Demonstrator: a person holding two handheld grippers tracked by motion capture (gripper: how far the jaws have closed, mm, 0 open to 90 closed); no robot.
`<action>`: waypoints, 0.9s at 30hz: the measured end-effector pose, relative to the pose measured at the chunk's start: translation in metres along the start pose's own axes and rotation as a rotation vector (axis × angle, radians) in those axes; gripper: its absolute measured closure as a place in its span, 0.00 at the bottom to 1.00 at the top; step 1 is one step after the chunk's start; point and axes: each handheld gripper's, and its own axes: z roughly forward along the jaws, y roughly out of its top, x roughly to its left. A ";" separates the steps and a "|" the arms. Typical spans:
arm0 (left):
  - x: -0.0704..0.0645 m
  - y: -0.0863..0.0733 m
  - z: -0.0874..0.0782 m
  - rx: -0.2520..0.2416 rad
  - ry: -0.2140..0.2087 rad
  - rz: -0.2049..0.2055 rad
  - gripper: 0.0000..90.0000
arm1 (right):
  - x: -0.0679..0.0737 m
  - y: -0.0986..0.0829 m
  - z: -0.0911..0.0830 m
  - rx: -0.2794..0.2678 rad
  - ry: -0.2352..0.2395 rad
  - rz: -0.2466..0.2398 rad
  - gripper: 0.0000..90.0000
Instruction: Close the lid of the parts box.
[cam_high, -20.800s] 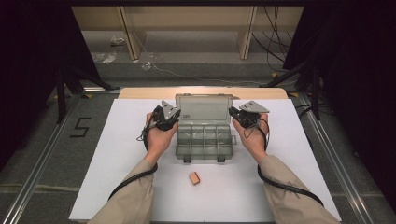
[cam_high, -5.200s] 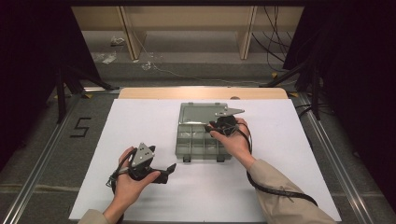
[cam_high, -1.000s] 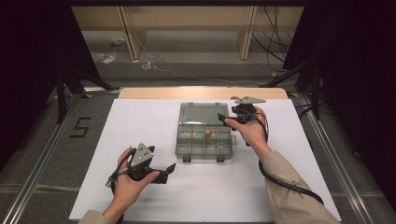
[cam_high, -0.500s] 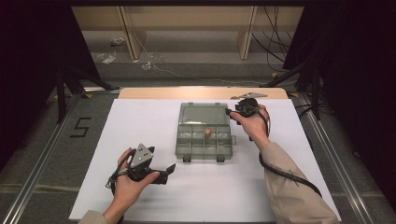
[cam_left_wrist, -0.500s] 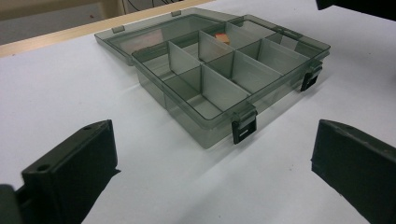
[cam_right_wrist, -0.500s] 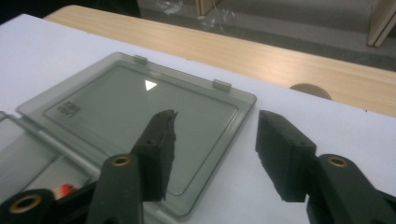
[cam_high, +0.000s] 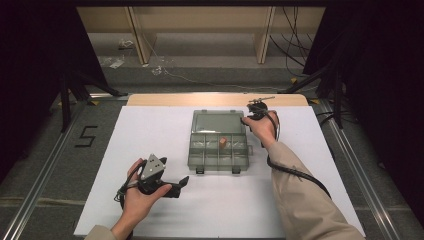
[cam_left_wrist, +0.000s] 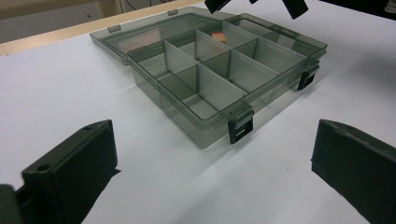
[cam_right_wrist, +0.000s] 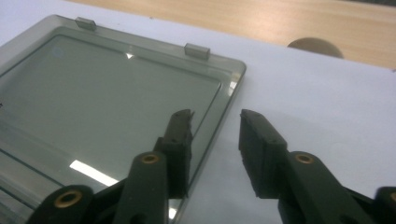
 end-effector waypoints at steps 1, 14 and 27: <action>0.000 0.000 0.000 0.000 -0.001 0.000 0.00 | 0.001 0.000 0.002 0.013 -0.003 0.008 0.75; -0.001 0.000 0.001 0.004 -0.006 0.005 0.00 | 0.008 0.001 0.004 0.056 -0.045 0.078 0.88; -0.001 0.000 0.002 0.007 -0.005 0.009 0.00 | 0.014 0.004 0.005 0.075 -0.086 0.145 0.95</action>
